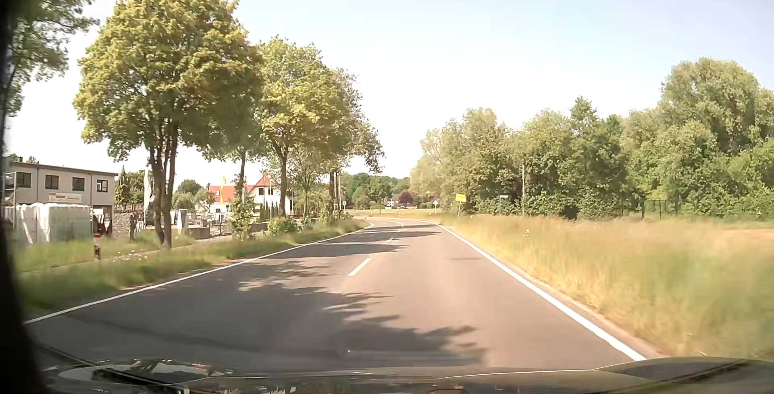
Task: Follow the waypoints while adhering to traffic rules and regulations
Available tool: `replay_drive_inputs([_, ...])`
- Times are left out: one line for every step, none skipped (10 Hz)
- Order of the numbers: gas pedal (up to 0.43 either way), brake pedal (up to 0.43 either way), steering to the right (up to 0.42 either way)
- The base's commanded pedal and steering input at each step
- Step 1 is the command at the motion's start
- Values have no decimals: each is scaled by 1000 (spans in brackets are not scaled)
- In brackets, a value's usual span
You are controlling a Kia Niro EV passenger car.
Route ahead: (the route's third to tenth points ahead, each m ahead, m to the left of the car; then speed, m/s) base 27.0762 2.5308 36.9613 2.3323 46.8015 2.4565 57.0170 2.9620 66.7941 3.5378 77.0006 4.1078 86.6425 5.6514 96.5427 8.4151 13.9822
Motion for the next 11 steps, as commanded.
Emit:
replay_drive_inputs([98, 0, 5])
replay_drive_inputs([98, 0, 5])
replay_drive_inputs([98, 0, 4])
replay_drive_inputs([98, 0, 0])
replay_drive_inputs([98, 0, 0])
replay_drive_inputs([98, 0, 0])
replay_drive_inputs([110, 0, 0])
replay_drive_inputs([118, 0, 0])
replay_drive_inputs([118, 0, 0])
replay_drive_inputs([130, 0, 0])
replay_drive_inputs([130, 0, 0])
